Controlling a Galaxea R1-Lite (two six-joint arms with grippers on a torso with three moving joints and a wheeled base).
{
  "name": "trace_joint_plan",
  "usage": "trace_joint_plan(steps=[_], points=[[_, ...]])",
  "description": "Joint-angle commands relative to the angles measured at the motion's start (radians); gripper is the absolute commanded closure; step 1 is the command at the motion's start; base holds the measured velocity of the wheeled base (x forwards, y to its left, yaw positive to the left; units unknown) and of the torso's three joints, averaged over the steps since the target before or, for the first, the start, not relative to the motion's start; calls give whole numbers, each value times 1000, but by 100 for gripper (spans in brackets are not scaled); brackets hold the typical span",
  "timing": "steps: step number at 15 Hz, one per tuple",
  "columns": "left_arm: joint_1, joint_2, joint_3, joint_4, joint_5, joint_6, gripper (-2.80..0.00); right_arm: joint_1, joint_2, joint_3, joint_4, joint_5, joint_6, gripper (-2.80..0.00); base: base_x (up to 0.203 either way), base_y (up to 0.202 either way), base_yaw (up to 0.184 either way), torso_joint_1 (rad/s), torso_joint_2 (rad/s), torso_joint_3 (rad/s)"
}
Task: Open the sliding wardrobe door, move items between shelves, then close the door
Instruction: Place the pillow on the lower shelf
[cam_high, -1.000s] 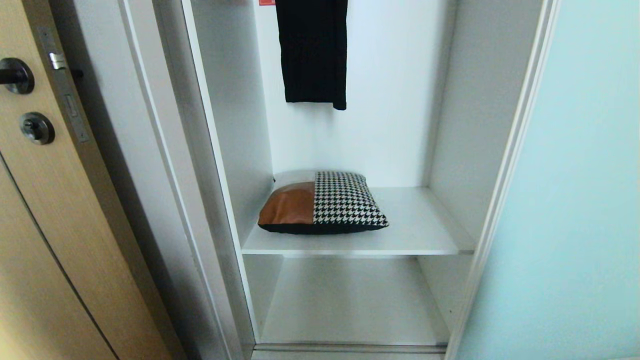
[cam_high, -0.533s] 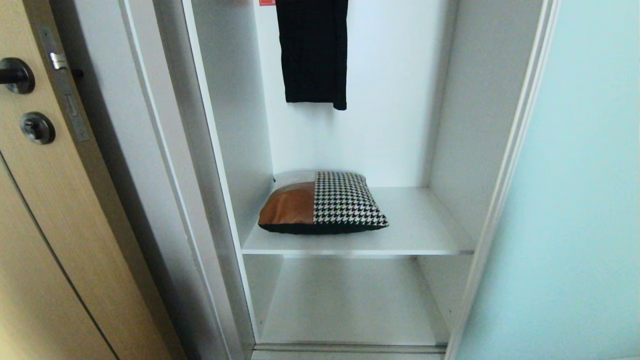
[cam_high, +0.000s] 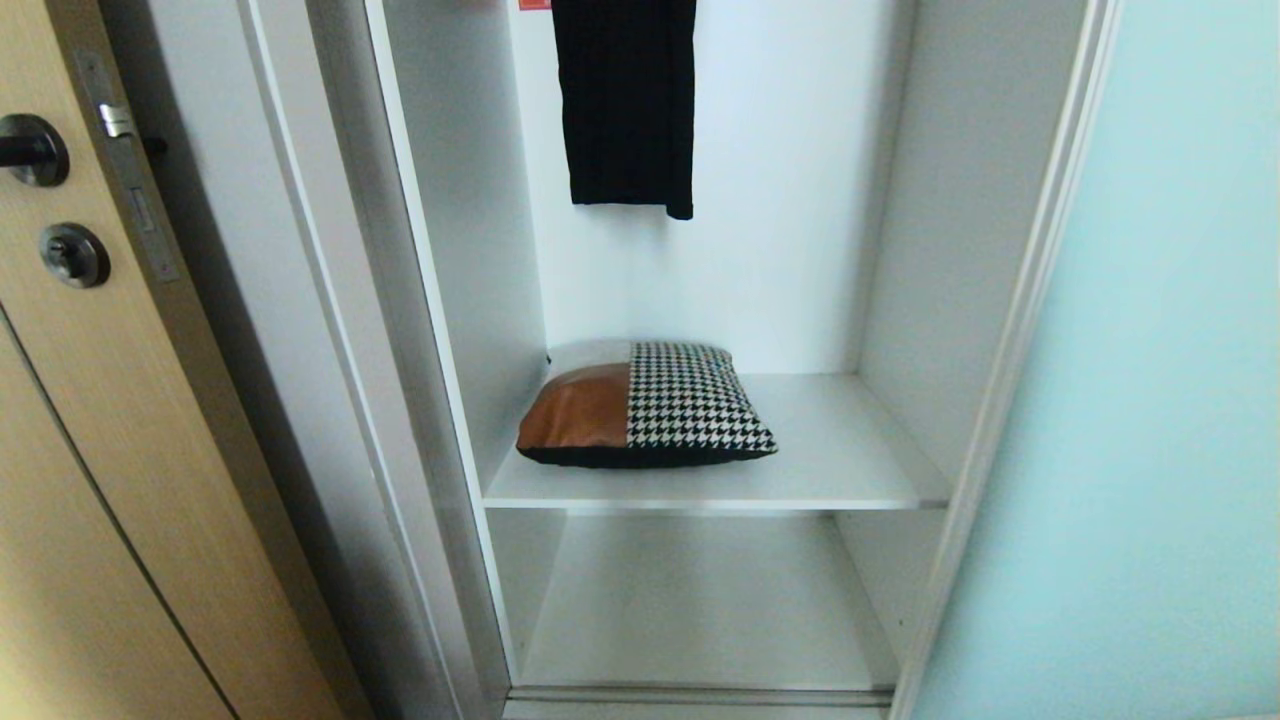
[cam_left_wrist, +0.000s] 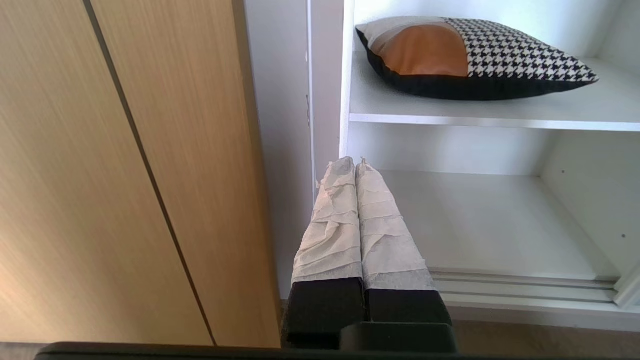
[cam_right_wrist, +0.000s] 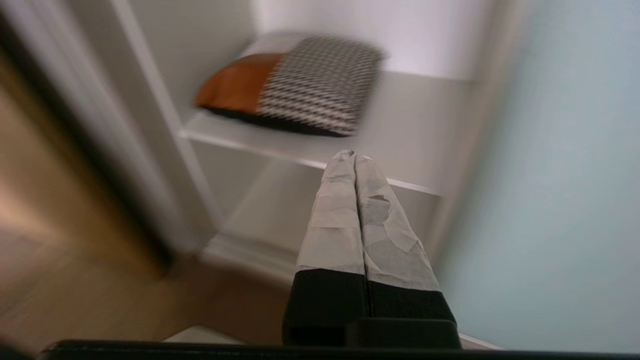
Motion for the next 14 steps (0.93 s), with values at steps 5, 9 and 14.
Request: trace_joint_plan(steps=[5, 9, 14], points=[[0, 0, 0, 0, 0, -1, 0, 189, 439, -191, 0, -1, 26, 0, 0, 0, 0, 0, 0, 0], [0, 0, 0, 0, 0, -1, 0, 212, 739, -298, -59, -30, 106, 0, 0, 0, 0, 0, 0, 0], [0, 0, 0, 0, 0, -1, 0, 219, 1115, -535, -129, -101, 199, 0, 0, 0, 0, 0, 0, 0]])
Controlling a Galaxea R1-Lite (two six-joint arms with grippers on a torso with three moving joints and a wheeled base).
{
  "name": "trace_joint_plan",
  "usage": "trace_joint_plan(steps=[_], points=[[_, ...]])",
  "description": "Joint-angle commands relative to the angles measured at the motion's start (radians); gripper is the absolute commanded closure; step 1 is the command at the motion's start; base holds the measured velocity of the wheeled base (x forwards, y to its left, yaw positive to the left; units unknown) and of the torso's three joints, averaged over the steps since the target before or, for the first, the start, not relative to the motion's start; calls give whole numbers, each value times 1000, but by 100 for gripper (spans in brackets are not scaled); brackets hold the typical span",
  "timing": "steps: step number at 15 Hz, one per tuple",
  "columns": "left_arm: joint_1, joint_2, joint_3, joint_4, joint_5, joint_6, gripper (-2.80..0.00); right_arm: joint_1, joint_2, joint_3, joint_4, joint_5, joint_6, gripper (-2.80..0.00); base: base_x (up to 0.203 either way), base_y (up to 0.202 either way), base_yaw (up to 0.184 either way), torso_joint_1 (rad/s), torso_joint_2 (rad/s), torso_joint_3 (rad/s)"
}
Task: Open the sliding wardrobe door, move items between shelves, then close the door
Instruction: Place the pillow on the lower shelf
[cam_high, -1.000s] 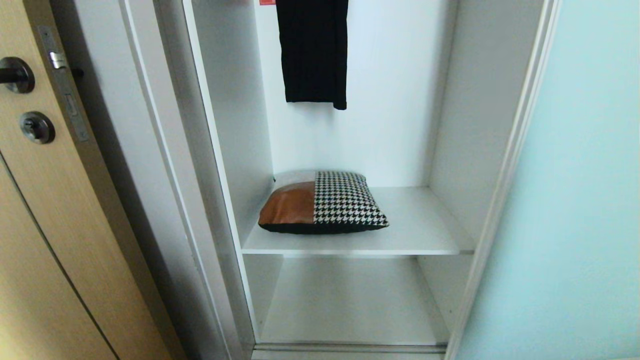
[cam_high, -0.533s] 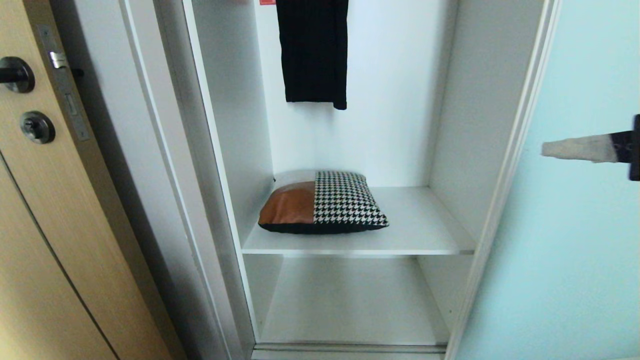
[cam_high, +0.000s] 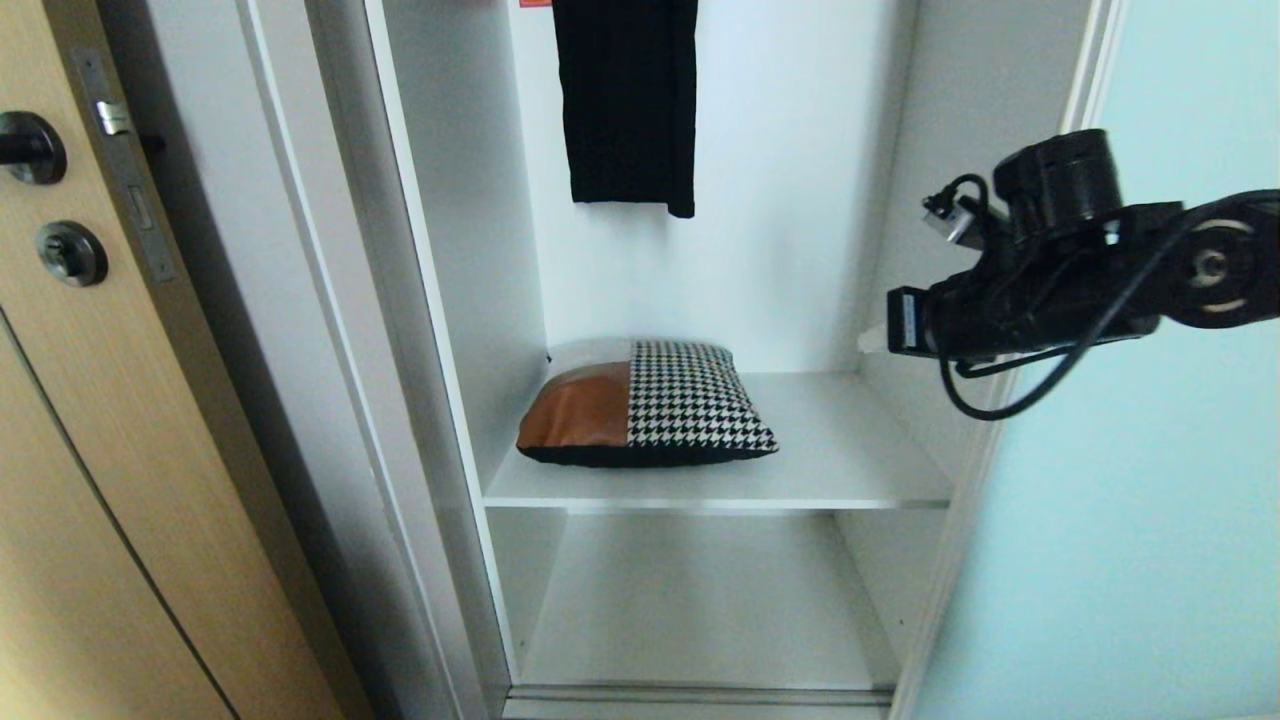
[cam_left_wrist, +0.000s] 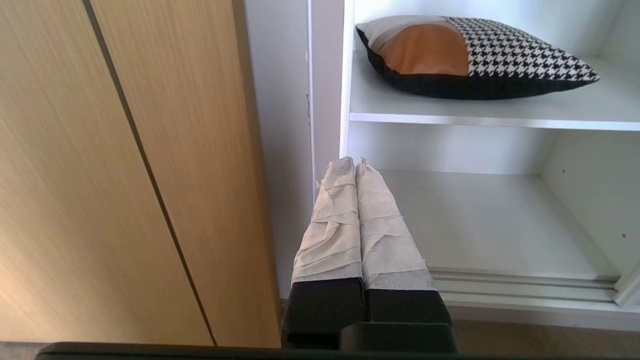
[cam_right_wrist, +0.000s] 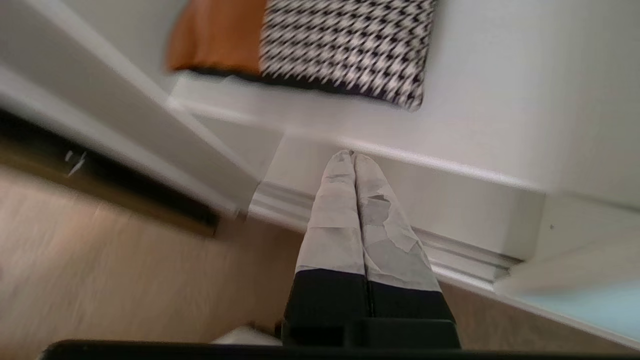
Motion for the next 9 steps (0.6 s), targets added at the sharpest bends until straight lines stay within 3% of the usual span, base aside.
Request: trace_joint_plan(steps=[1, 4, 9], points=[[0, 1, 0, 0, 1, 0, 0, 1, 215, -122, -2, -14, 18, 0, 0, 0, 0, 0, 0, 0], [0, 1, 0, 0, 1, 0, 0, -2, 393, -281, -3, -42, 38, 0, 0, 0, 0, 0, 0, 0], [0, 0, 0, 0, 1, 0, 0, -11, 578, -308, -131, -51, 42, 0, 0, 0, 0, 0, 0, 0]])
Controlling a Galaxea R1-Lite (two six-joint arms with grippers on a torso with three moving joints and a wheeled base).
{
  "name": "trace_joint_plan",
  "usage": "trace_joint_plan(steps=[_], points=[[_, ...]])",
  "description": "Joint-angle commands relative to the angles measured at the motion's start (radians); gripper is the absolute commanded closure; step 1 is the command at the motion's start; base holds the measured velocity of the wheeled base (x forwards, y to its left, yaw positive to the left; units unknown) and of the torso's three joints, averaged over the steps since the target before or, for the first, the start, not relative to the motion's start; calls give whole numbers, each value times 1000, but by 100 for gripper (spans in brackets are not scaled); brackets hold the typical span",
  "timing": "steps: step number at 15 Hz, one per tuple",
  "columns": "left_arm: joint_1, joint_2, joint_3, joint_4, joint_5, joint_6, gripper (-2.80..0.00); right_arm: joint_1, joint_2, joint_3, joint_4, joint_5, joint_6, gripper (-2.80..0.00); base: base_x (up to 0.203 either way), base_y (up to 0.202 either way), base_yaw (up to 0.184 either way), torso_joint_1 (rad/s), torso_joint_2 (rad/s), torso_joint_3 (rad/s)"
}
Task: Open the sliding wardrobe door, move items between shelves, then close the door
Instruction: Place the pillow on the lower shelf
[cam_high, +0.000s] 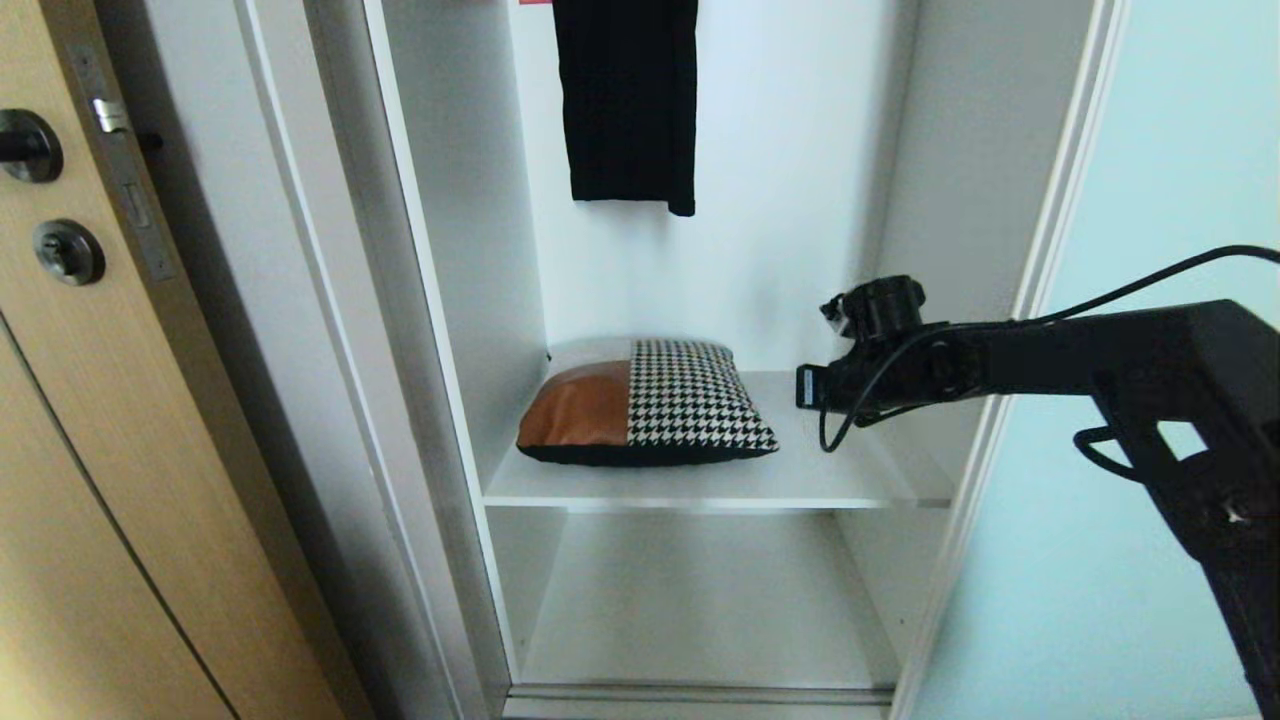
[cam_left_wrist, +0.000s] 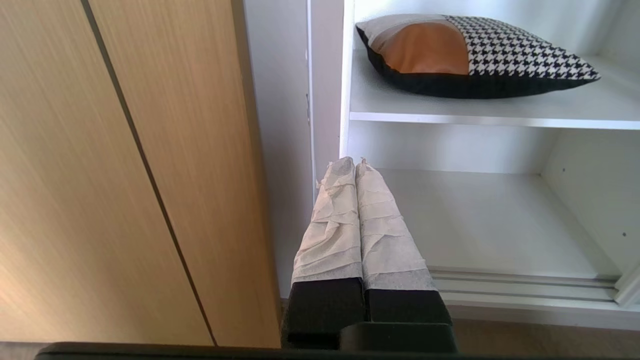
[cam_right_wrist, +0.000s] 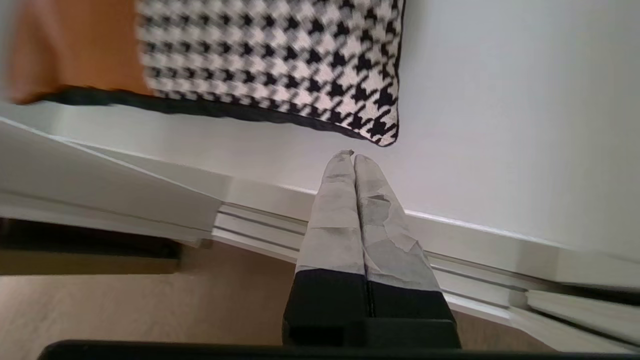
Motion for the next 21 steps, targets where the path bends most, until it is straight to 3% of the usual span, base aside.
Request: trace_joint_plan(steps=[1, 8, 14, 21], points=[[0, 1, 0, 0, 0, 0, 0, 0, 87, -4, -28, 2, 2, 0, 0, 0, 0, 0, 0, 0], [0, 1, 0, 0, 1, 0, 0, -8, 211, -4, -211, 30, -13, 0, 0, 0, 0, 0, 0, 0], [0, 1, 0, 0, 0, 0, 0, -3, 276, -4, -334, 21, -76, 0, 0, 0, 0, 0, 0, 0], [0, 1, 0, 0, 1, 0, 0, -2, 277, -4, -357, -16, -113, 0, 0, 0, 0, 0, 0, 0]])
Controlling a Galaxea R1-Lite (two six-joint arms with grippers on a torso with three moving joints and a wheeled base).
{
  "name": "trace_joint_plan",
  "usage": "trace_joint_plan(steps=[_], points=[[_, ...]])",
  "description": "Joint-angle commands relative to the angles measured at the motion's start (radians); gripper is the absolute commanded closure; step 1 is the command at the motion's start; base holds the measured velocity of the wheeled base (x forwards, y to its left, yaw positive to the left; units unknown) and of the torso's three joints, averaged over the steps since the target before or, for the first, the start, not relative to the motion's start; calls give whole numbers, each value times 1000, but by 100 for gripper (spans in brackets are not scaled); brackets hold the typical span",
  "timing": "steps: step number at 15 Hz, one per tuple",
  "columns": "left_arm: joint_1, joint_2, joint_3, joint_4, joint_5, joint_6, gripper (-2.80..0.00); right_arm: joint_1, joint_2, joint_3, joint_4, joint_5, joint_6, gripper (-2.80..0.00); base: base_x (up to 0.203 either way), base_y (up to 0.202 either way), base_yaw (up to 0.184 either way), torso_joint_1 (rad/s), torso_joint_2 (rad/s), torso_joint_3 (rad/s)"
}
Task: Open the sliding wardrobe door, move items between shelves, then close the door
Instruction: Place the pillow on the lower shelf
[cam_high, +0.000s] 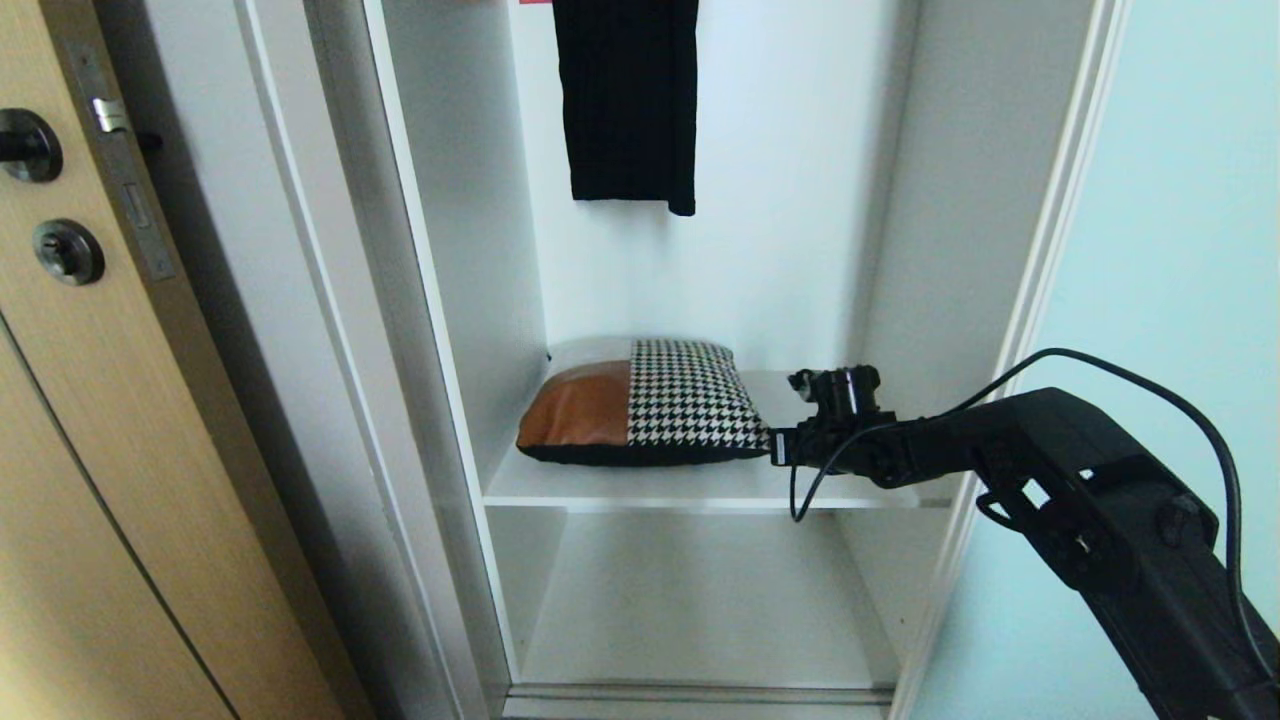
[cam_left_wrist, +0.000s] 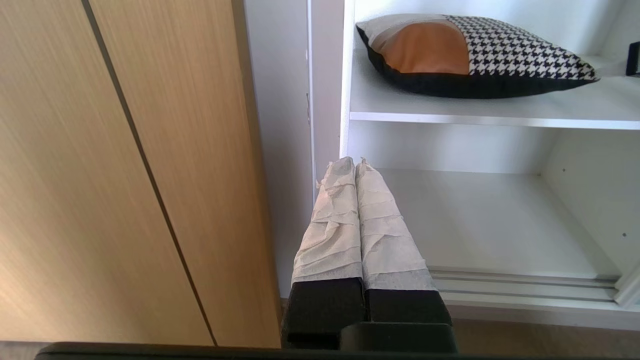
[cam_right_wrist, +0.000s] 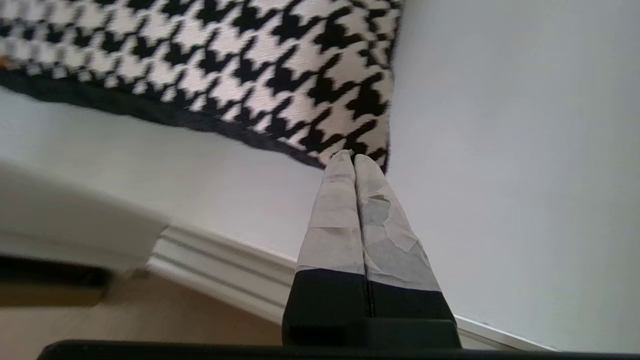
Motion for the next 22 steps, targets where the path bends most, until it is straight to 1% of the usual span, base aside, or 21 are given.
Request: trace_joint_plan(steps=[1, 2, 3, 7, 10, 13, 22], points=[[0, 1, 0, 0, 1, 0, 0, 1, -4, 2, -2, -35, 0, 0, 0, 0, 0, 0, 0, 0], [0, 1, 0, 0, 0, 0, 0, -2, -21, 14, 5, -62, 1, 0, 0, 0, 0, 0, 0, 0], [0, 0, 0, 0, -1, 0, 0, -4, -40, 23, 14, -67, 1, 0, 0, 0, 0, 0, 0, 0], [0, 0, 0, 0, 1, 0, 0, -7, -145, 91, 67, -64, 9, 0, 0, 0, 0, 0, 0, 0], [0, 1, 1, 0, 0, 1, 0, 2, -147, 102, 69, -63, 12, 0, 0, 0, 0, 0, 0, 0], [0, 0, 0, 0, 1, 0, 0, 2, -152, 129, 67, -65, 45, 0, 0, 0, 0, 0, 0, 0], [0, 0, 0, 0, 1, 0, 0, 1, -166, 138, 93, -62, 50, 0, 0, 0, 0, 0, 0, 0]])
